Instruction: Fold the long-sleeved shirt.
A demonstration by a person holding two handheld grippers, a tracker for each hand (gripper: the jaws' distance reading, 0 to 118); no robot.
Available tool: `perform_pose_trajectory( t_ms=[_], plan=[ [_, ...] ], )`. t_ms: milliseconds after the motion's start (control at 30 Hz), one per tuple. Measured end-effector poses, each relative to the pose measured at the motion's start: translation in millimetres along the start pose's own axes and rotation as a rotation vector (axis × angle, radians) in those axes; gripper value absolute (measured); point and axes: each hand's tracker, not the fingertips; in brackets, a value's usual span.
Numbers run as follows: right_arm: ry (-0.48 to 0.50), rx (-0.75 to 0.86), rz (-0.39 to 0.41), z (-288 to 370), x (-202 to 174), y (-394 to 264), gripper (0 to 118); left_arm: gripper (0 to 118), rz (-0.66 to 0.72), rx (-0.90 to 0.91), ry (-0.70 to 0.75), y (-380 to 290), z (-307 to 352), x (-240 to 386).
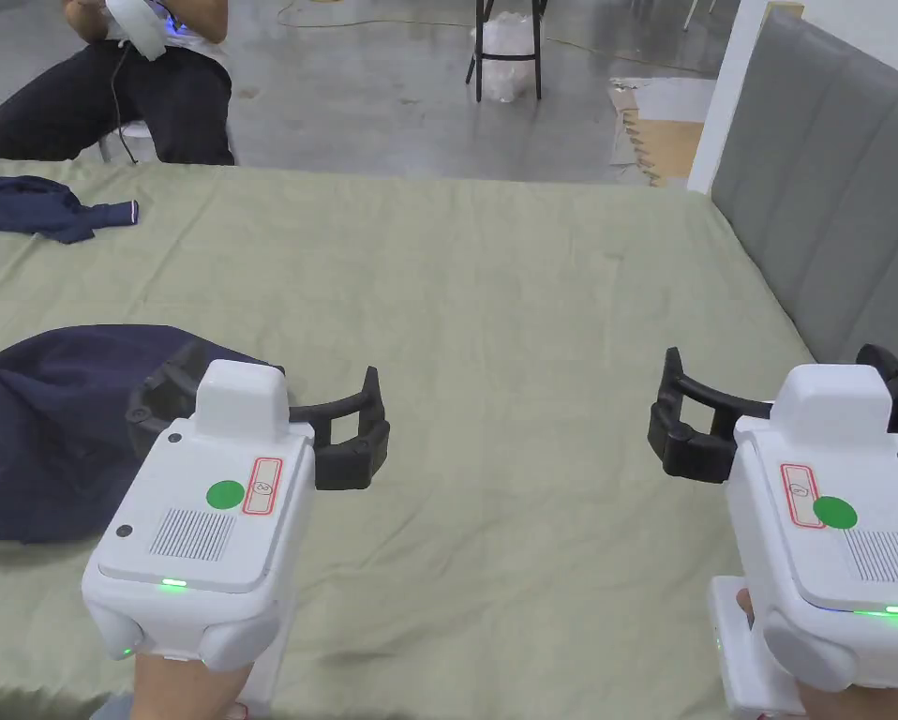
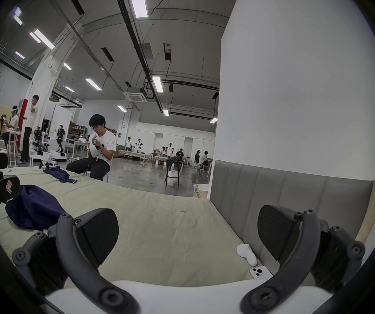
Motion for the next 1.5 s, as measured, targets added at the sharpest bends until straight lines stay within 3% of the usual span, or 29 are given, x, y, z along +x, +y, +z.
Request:
perform_pose_trajectory(
  t_ms=[1200, 1233, 1267, 1300, 1333, 1367, 1400, 1467, 1500],
  plan=[
    [-0.006, -0.028, -0.003, 0.4, 0.0, 1.5, 118, 109, 0.007, 0.008, -0.021, -1.8, 2.7, -1.7],
    [0.001, -0.037, -0.011, 0.7, 0.3, 1.7, 114, 96, 0.007, 0.015, -0.034, -1.6, 4.6, -2.3],
    [0.023, -0.048, -0.023, 1.4, 1.4, 2.8, 102, 71, 0.008, 0.020, -0.049, -1.1, 5.9, -2.7],
    [0.027, -0.047, -0.025, 1.7, 1.6, 3.0, 71, 32, 0.000, 0.017, -0.042, -0.6, 4.8, -1.9],
    [0.009, -0.049, -0.019, 0.6, 0.0, 2.6, 12, 9, -0.027, 0.003, -0.025, -0.5, 2.7, -0.6],
    [-0.010, -0.056, -0.011, -0.6, -0.9, 2.2, 0, 12, -0.062, 0.002, 0.026, 0.3, 1.9, -1.8],
    [-0.039, -0.058, 0.002, -0.5, 0.1, 2.6, 0, 12, -0.035, 0.004, -0.012, 2.4, 2.7, -3.0],
    [0.031, -0.071, -0.016, -1.3, 3.9, 4.9, 0, 12, -0.005, -0.003, -0.023, 2.8, 3.5, -6.7],
    [0.021, -0.068, -0.008, -1.1, 3.2, 5.2, 0, 12, 0.000, -0.001, -0.018, 2.3, 4.4, -6.8]
  ],
)
